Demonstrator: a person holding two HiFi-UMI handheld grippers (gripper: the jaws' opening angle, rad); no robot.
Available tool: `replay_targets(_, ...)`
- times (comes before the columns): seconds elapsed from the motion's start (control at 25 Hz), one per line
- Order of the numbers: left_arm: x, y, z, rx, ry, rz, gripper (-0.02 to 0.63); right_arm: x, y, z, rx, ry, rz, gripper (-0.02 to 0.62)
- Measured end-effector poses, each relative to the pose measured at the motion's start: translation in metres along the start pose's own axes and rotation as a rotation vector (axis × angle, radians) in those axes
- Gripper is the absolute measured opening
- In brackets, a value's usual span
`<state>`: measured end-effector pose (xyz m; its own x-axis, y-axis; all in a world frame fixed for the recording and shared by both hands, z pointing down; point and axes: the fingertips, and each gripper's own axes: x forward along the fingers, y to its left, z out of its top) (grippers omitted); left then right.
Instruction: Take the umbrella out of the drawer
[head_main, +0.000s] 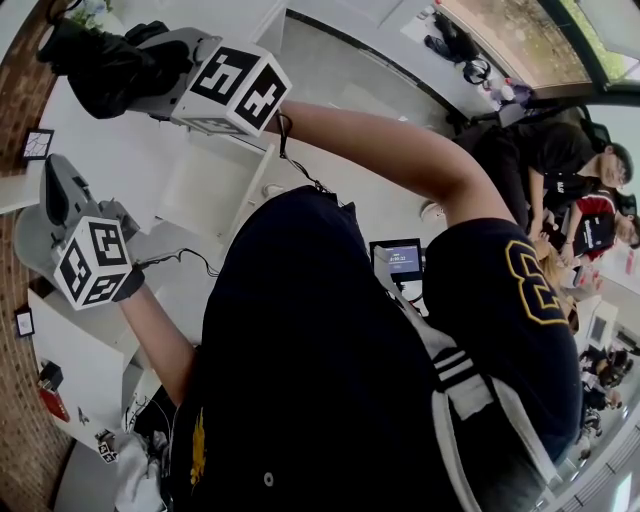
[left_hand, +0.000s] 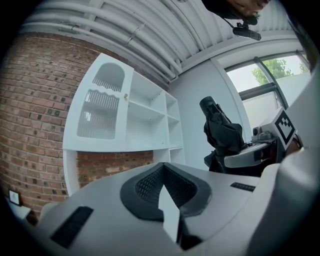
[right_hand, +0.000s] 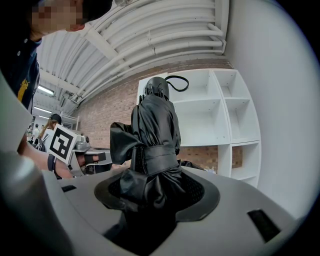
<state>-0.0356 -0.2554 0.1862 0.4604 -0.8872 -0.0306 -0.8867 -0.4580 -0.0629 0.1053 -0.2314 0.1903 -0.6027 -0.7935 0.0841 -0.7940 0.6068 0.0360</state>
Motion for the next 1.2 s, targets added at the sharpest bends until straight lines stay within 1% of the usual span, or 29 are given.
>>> replay_targets(0.44, 0.009, 0.000, 0.000, 0.000, 0.003, -0.003, 0.017, 0.004, -0.009, 0.001, -0.002, 0.001, -0.005, 0.256)
replay_targets(0.88, 0.004, -0.011, 0.001, 0.004, -0.003, -0.002, 0.017, -0.002, -0.002, 0.004, 0.000, -0.014, 0.019, 0.258)
replay_targets(1.2, 0.009, -0.011, 0.005, 0.001, -0.010, -0.017, 0.017, 0.000, -0.008, 0.002, 0.006, -0.005, -0.004, 0.258)
